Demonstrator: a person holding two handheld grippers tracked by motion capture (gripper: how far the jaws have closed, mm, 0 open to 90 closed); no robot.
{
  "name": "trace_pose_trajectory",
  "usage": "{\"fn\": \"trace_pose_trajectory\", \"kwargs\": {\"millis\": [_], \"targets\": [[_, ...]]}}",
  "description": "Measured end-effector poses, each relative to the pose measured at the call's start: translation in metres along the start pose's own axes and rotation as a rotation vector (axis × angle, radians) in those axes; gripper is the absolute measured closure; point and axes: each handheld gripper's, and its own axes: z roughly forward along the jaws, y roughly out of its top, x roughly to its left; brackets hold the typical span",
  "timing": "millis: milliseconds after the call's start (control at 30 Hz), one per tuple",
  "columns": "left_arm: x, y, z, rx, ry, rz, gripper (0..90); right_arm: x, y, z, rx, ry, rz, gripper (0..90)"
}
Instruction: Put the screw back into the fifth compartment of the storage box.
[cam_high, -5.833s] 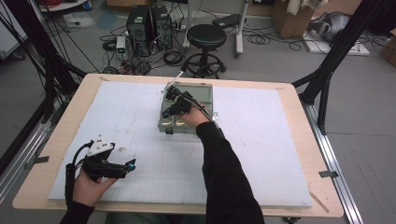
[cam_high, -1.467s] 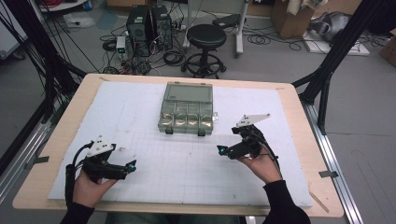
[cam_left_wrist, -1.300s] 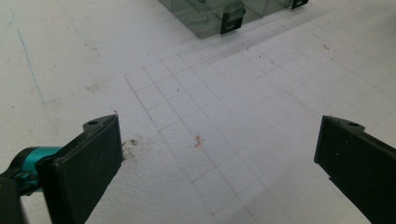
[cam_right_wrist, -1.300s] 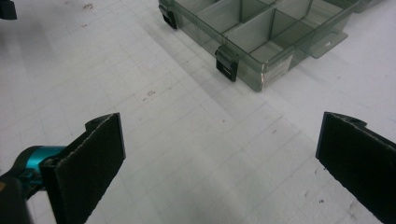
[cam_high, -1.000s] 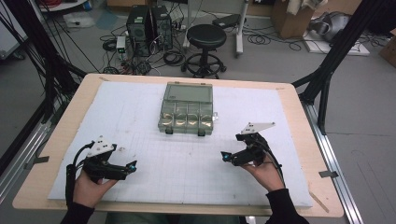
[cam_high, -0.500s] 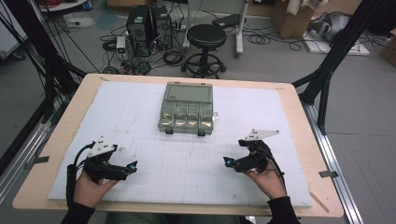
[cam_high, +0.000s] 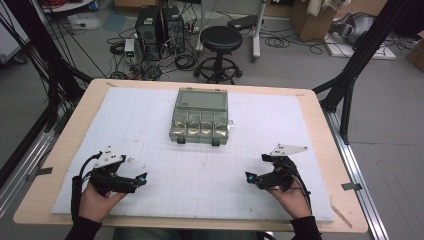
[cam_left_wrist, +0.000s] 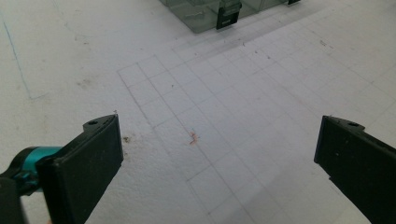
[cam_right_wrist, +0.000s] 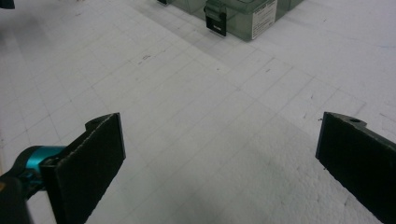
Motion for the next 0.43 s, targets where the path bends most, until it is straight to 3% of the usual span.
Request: {"fn": "trace_pose_trajectory", "kwargs": {"millis": [433], "targets": [[-0.0011, -0.0001, 0.0015, -0.004, -0.012, 0.001, 1.7, 0.0023, -0.0083, -0.0058, -0.011, -0.003, 0.003, 0.2]]}}
